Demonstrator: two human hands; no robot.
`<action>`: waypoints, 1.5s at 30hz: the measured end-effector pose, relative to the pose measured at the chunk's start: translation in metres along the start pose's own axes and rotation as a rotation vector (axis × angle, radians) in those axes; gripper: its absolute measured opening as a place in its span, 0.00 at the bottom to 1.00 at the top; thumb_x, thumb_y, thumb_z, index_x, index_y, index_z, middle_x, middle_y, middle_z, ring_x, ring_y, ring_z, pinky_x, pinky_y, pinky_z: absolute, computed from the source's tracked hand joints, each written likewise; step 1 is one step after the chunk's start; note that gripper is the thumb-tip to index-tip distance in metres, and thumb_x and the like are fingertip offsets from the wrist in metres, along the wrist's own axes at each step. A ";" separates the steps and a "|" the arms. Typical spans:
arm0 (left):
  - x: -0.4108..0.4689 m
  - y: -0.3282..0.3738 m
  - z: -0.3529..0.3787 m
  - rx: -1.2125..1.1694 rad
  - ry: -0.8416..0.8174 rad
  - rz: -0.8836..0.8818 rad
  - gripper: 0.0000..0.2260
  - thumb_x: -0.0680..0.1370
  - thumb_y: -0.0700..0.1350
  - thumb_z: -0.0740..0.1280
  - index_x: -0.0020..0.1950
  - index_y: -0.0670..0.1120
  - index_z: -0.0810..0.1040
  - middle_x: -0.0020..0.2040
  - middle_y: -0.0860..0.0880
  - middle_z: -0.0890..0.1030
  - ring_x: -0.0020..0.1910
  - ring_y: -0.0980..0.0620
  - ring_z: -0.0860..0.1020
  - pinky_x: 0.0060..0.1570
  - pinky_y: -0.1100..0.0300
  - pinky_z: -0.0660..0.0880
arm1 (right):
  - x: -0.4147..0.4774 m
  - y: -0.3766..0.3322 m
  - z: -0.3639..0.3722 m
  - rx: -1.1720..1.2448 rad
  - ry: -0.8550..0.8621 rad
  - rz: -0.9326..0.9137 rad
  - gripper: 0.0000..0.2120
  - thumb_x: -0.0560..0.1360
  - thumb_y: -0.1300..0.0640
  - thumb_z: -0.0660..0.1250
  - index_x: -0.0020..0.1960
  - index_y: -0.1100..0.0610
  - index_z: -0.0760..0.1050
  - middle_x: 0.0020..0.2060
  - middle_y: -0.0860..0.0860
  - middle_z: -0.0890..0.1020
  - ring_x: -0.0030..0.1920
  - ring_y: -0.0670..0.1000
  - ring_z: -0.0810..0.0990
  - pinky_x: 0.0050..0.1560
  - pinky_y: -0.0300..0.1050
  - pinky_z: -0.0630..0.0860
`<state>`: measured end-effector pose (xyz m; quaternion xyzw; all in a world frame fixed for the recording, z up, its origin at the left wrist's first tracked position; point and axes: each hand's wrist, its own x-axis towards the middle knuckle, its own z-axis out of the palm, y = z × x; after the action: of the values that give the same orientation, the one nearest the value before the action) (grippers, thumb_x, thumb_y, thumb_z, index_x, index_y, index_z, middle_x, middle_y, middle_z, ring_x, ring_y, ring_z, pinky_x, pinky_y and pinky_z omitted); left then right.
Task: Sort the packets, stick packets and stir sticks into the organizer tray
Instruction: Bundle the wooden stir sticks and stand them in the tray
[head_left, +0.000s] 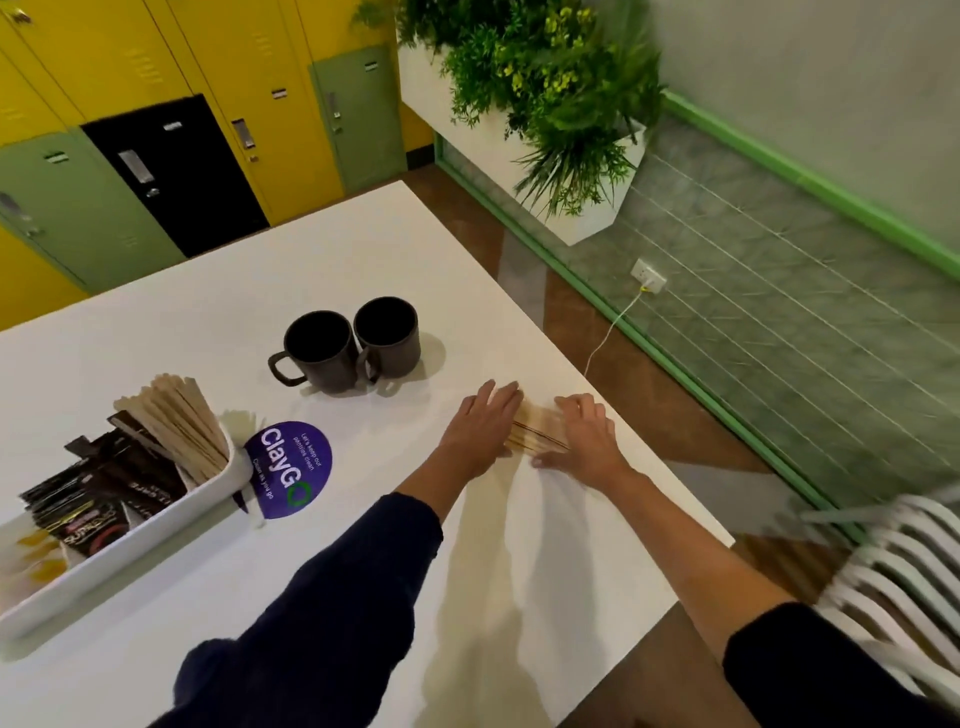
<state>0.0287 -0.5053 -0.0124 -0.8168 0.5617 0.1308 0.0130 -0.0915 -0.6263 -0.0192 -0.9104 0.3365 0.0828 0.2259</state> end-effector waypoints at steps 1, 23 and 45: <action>0.006 0.001 0.001 0.011 -0.011 0.004 0.36 0.77 0.48 0.66 0.77 0.42 0.47 0.78 0.46 0.50 0.77 0.42 0.49 0.72 0.50 0.56 | 0.002 0.000 0.000 0.008 0.000 -0.010 0.45 0.63 0.44 0.77 0.72 0.55 0.60 0.66 0.55 0.63 0.67 0.56 0.62 0.63 0.49 0.61; 0.001 0.006 0.011 0.222 0.039 0.035 0.08 0.71 0.40 0.68 0.49 0.41 0.75 0.46 0.45 0.76 0.46 0.47 0.76 0.40 0.60 0.71 | 0.015 -0.021 0.005 -0.114 -0.221 -0.102 0.17 0.77 0.55 0.65 0.62 0.62 0.67 0.61 0.59 0.69 0.61 0.58 0.66 0.58 0.50 0.66; -0.017 0.012 0.024 0.242 0.015 0.000 0.11 0.77 0.33 0.54 0.59 0.38 0.68 0.55 0.40 0.72 0.53 0.43 0.72 0.49 0.55 0.71 | 0.000 -0.025 0.015 -0.316 -0.130 -0.285 0.18 0.75 0.68 0.58 0.65 0.61 0.65 0.63 0.58 0.69 0.61 0.57 0.67 0.57 0.49 0.66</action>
<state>0.0069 -0.4903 -0.0305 -0.8101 0.5737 0.0559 0.1074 -0.0756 -0.6025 -0.0236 -0.9656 0.1720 0.1602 0.1110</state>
